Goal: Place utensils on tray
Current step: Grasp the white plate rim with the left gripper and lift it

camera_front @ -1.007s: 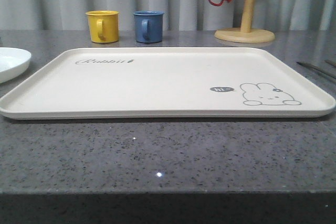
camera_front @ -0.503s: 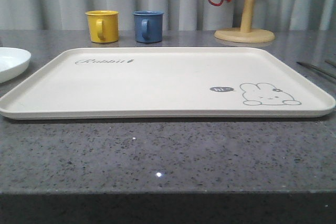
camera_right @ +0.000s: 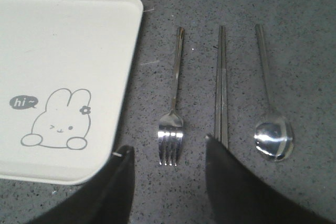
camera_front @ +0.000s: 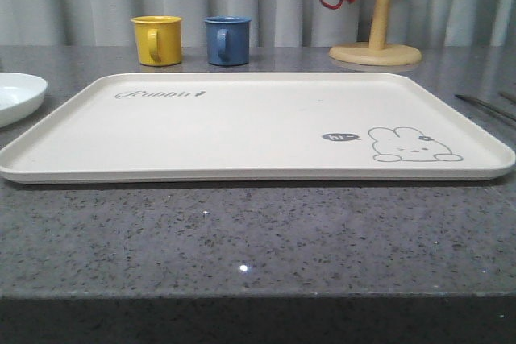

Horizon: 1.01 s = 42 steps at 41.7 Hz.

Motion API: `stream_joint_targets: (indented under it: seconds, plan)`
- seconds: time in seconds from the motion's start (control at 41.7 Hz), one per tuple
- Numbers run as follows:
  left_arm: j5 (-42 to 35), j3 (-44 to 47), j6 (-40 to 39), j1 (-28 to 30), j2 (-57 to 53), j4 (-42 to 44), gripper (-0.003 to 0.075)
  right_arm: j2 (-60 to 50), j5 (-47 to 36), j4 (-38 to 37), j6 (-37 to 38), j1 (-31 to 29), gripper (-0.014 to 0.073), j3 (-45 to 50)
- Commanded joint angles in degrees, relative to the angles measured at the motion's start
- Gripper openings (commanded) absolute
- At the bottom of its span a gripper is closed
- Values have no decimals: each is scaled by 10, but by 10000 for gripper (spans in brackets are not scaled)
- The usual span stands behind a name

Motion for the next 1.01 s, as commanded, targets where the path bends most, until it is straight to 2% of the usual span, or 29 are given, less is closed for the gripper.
stream_joint_targets:
  seconds: [0.0,0.264,0.384,0.551,0.647,0.983]
  plan:
    - [-11,-32,2,0,1,-25,493,2,-35,-3,-4,-3,355,-21]
    - [-19,-34,2,-27,20,-24,480,2,-35,-3,-4,-3,355,-21]
    - [-17,-34,2,-28,21,-14,353,2,-35,-3,-4,-3,355,-21]
    - [-18,-34,2,-28,21,-5,106,2,-35,-3,-4,-3,355,-21]
    - [-19,-34,2,-28,21,-4,-6,2,-35,-3,-4,-3,355,-21]
    - [27,-64,2,-28,-49,-14,-18,2,-35,-3,-4,-3,355,-21]
